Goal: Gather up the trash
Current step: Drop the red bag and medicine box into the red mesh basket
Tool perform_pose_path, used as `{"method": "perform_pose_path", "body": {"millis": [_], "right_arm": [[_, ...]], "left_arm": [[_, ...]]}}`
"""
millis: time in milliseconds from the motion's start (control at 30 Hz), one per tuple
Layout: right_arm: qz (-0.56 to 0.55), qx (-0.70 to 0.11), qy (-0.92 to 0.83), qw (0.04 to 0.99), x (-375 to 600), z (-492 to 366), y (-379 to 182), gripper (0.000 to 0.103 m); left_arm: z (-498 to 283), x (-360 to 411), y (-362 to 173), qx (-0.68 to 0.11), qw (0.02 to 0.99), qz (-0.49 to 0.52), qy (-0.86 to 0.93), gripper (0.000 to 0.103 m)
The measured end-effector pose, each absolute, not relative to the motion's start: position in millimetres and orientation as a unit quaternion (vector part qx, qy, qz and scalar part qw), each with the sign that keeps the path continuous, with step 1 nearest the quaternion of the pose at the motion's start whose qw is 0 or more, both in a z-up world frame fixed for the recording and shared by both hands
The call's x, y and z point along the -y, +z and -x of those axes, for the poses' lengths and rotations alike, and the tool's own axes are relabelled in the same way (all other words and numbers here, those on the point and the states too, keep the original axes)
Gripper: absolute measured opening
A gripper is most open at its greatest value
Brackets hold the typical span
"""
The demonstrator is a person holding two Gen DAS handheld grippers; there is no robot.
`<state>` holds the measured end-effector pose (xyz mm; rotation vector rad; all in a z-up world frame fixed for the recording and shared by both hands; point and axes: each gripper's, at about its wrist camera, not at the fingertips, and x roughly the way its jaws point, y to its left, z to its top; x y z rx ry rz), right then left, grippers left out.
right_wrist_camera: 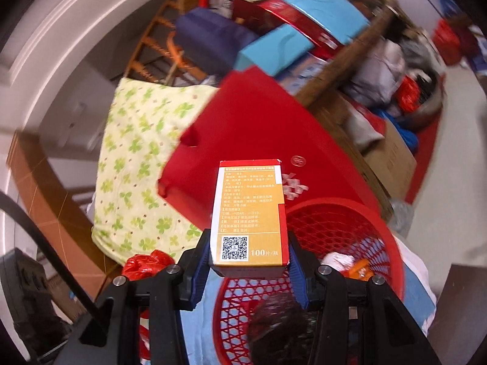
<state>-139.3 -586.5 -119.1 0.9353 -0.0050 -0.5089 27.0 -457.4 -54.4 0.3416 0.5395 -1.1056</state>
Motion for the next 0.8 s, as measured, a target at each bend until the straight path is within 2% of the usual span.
{"method": "perform_pose_path", "body": {"millis": [167, 233, 333, 500, 800], "right_arm": [[-0.489, -0.023, -0.248, 0.836, 604, 139, -137, 0.051], [-0.493, -0.029, -0.249, 0.833, 609, 137, -140, 0.051], [-0.507, -0.036, -0.244, 0.826, 614, 134, -145, 0.059], [-0.497, -0.031, -0.225, 0.837, 607, 129, -141, 0.06], [-0.409, -0.001, -0.252, 0.877, 571, 130, -110, 0.06]], "left_arm": [[-33, 486, -79, -0.283, 0.786, -0.172, -0.522, 0.053], [-35, 491, -86, -0.29, 0.785, -0.18, -0.517, 0.059], [-39, 486, -91, -0.296, 0.787, -0.18, -0.51, 0.06], [-46, 457, -90, -0.299, 0.798, -0.171, -0.495, 0.066], [-45, 402, -66, -0.297, 0.833, -0.176, -0.432, 0.068]]}}
